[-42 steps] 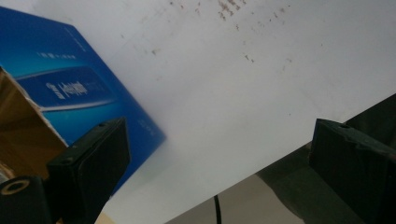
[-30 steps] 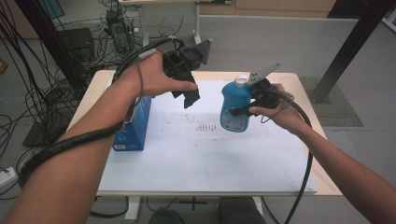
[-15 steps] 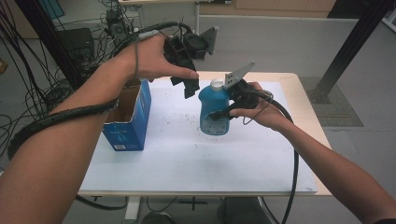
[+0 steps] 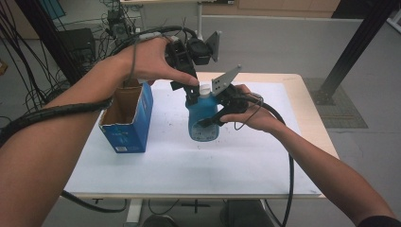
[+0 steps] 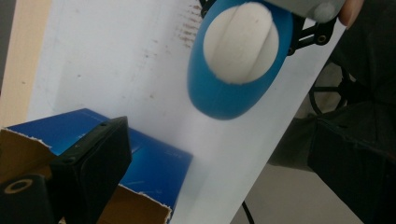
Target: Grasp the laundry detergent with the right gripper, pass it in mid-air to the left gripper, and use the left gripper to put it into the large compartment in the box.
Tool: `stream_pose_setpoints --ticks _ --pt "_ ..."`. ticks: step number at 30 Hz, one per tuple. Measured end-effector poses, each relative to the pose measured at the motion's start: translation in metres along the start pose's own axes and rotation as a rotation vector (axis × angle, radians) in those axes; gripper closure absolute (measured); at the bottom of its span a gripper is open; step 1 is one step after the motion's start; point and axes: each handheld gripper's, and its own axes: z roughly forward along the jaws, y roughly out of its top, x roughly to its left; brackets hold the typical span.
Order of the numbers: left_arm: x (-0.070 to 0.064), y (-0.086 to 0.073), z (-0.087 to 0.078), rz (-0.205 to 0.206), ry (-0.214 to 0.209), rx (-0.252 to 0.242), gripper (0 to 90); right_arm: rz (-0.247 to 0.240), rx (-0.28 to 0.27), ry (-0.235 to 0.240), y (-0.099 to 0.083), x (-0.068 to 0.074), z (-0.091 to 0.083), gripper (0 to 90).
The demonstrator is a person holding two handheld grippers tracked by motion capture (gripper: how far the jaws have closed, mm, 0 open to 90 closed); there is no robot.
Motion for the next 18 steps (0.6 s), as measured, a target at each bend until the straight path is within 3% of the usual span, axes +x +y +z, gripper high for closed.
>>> stream_pose_setpoints --ticks 7,18 --pt "-0.003 0.004 0.005 0.049 -0.024 0.004 6.3 -0.038 -0.018 0.022 0.009 0.003 0.007 43.6" --pt "-0.005 0.011 0.013 0.08 -0.048 0.017 5.2 -0.065 -0.016 0.036 0.012 0.008 0.009 43.7"
